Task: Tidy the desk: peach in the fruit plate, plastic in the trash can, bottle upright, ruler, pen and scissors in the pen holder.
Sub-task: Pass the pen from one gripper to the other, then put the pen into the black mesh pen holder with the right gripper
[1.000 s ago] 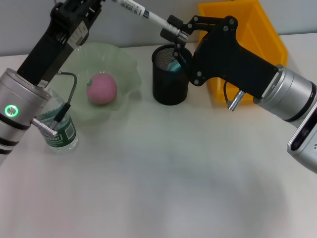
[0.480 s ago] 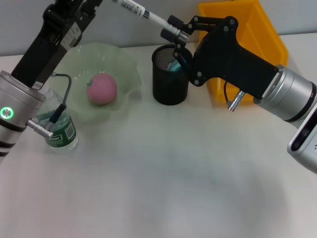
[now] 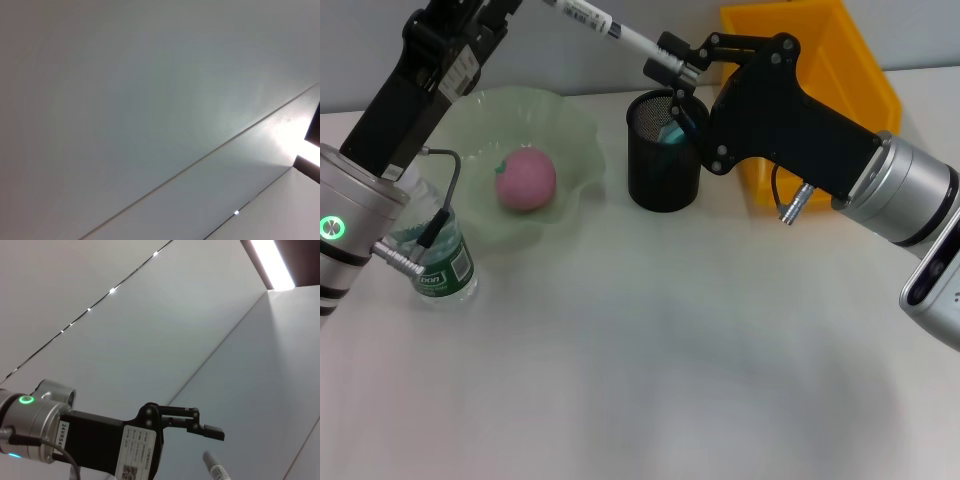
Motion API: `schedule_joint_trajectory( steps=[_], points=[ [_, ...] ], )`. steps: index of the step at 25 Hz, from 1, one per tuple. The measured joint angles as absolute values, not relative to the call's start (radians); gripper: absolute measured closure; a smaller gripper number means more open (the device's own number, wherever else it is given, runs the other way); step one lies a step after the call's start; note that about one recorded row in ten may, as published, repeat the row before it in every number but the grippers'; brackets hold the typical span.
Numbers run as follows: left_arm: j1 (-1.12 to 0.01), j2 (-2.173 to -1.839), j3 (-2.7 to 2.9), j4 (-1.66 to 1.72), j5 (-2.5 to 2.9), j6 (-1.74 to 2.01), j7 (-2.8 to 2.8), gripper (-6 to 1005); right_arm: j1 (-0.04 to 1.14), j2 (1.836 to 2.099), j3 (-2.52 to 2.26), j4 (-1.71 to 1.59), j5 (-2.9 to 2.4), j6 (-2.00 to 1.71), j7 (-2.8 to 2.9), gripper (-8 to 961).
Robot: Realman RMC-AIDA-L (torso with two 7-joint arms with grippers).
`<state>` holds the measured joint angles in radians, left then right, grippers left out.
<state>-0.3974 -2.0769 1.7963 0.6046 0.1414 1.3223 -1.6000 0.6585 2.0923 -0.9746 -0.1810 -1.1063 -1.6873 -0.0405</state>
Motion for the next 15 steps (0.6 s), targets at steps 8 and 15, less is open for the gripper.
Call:
schedule_joint_trajectory(
  steps=[8, 15],
  points=[
    [-0.403, -2.076, 1.779, 0.581, 0.137, 1.326, -1.593, 203, 0.654, 2.092, -0.970, -0.134, -1.105, -1.718, -0.034, 805],
    [-0.417, -2.073, 1.751, 0.527, 0.141, 1.398, -1.473, 206, 0.611, 2.092, -0.950, -0.052, -1.045, -1.827, 0.014, 803]
  ],
)
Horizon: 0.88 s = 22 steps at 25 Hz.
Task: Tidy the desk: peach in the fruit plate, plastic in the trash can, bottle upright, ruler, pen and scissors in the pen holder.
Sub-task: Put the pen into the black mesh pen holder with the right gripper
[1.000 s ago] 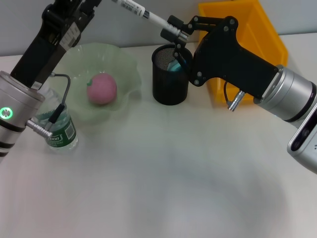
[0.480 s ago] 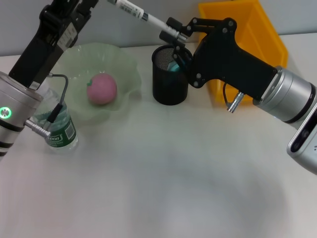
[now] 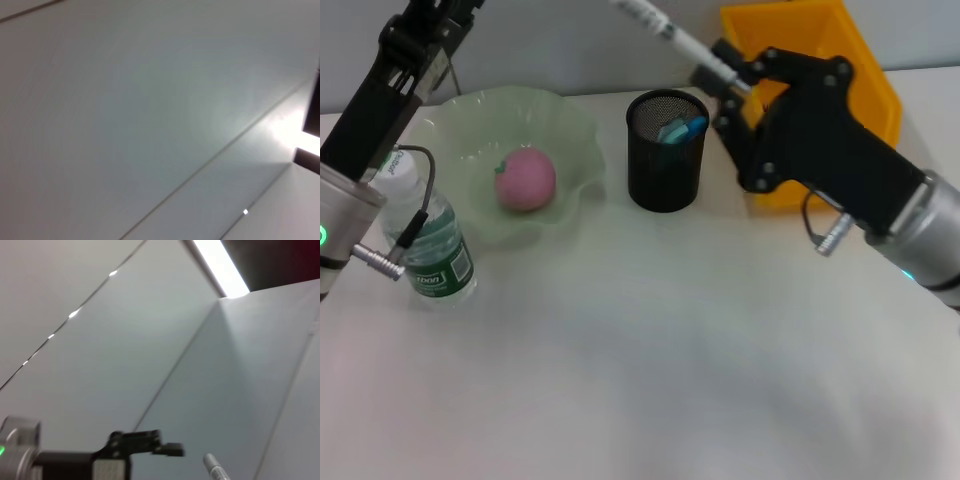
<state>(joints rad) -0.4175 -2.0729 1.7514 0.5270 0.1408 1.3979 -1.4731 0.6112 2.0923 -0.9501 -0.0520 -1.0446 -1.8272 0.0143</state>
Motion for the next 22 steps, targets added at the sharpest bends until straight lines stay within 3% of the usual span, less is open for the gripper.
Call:
schedule_joint_trajectory(
  steps=[12, 22],
  points=[
    [-0.406, -2.064, 1.747, 0.429, 0.259, 1.636, -1.314, 211, 0.414, 2.081, -0.937, -0.101, -1.031, -1.858, 0.405, 798],
    [-0.374, -2.032, 1.733, 0.422, 0.610, 1.686, -0.988, 214, 0.306, 2.066, -0.925, -0.271, -1.031, -1.799, 0.744, 795]
  ],
)
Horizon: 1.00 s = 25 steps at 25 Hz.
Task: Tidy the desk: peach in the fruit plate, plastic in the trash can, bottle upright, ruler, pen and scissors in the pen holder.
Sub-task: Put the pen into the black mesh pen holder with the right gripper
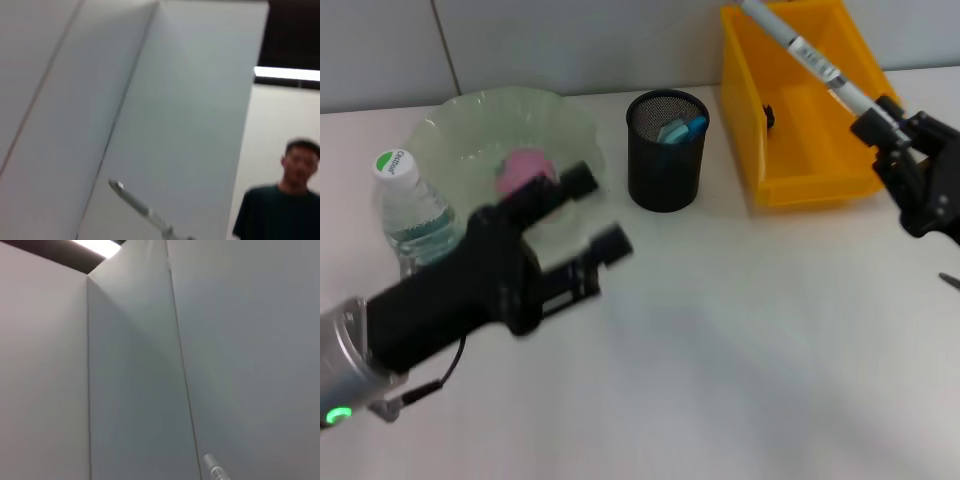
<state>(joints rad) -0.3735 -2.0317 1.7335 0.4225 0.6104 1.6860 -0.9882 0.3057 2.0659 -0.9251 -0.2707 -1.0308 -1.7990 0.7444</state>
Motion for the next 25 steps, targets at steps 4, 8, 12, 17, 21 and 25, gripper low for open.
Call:
schedule_joint_trajectory(
  steps=[4, 8, 12, 17, 21, 25],
  points=[
    [-0.368, -2.024, 1.639, 0.386, 0.771, 1.680, -0.920, 214, 0.266, 2.048, -0.923, -0.431, -1.063, -1.753, 0.965, 793],
    [-0.367, -2.021, 1.538, 0.342, 0.922, 1.672, -0.862, 214, 0.250, 2.040, -0.892, -0.567, -1.135, -1.731, 1.127, 792],
    [-0.362, -2.014, 1.512, 0.342, 1.014, 1.646, -0.843, 214, 0.252, 2.048, -0.803, -0.762, -1.295, -1.701, 1.366, 790],
    [-0.361, -2.008, 1.510, 0.346, 1.064, 1.608, -0.835, 214, 0.282, 2.051, -0.743, -0.992, -1.465, -1.653, 1.656, 789],
    [-0.358, -2.007, 1.505, 0.341, 1.068, 1.601, -0.808, 214, 0.344, 2.029, -0.705, -1.133, -1.614, -1.615, 1.909, 787],
    [-0.355, -2.006, 1.489, 0.338, 1.071, 1.589, -0.804, 214, 0.467, 1.967, -0.695, -1.187, -1.791, -1.623, 2.135, 786]
  ],
)
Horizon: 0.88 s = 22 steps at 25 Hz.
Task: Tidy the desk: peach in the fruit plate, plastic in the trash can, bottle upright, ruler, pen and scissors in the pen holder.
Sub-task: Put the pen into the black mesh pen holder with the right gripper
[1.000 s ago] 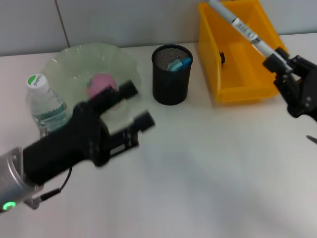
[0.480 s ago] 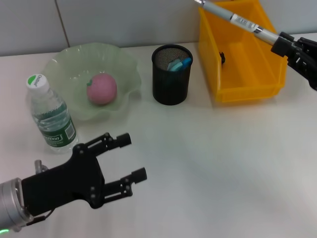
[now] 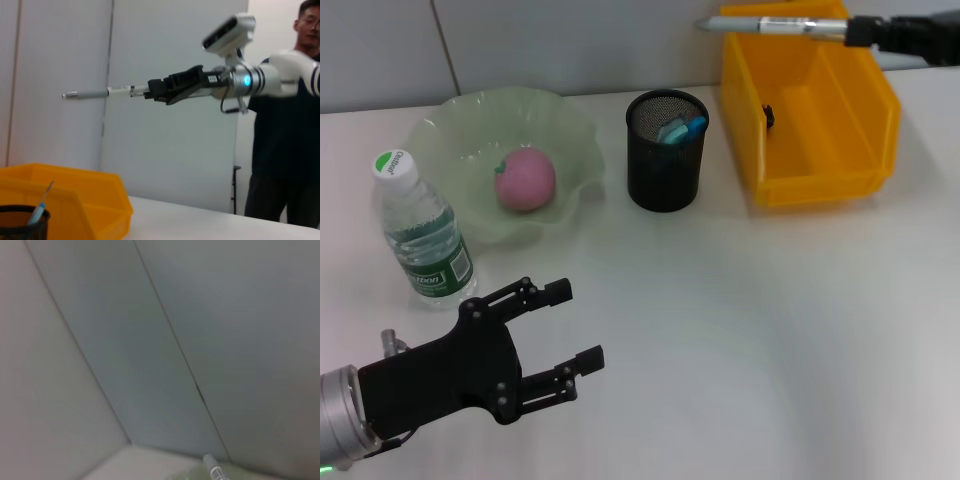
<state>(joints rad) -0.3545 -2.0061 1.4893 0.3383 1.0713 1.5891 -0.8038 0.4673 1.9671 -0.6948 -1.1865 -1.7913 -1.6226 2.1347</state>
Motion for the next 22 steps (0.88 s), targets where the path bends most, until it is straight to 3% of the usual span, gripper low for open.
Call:
schedule_joint_trajectory(
  steps=[6, 9, 15, 22],
  points=[
    [-0.344, -2.003, 1.483, 0.338, 1.075, 1.582, -0.778, 214, 0.716, 1.883, -0.693, -1.196, -2.118, -1.689, 2.381, 783],
    [-0.342, -2.004, 1.481, 0.338, 1.075, 1.578, -0.774, 214, 0.818, 1.862, -0.696, -1.174, -2.260, -1.710, 2.429, 782],
    [-0.339, -2.005, 1.475, 0.338, 1.075, 1.574, -0.773, 214, 0.951, 1.850, -0.702, -1.098, -2.437, -1.716, 2.457, 780],
    [-0.318, -2.016, 1.469, 0.344, 1.075, 1.578, -0.765, 214, 1.061, 1.855, -0.770, -0.985, -2.549, -1.664, 2.467, 778]
  ],
)
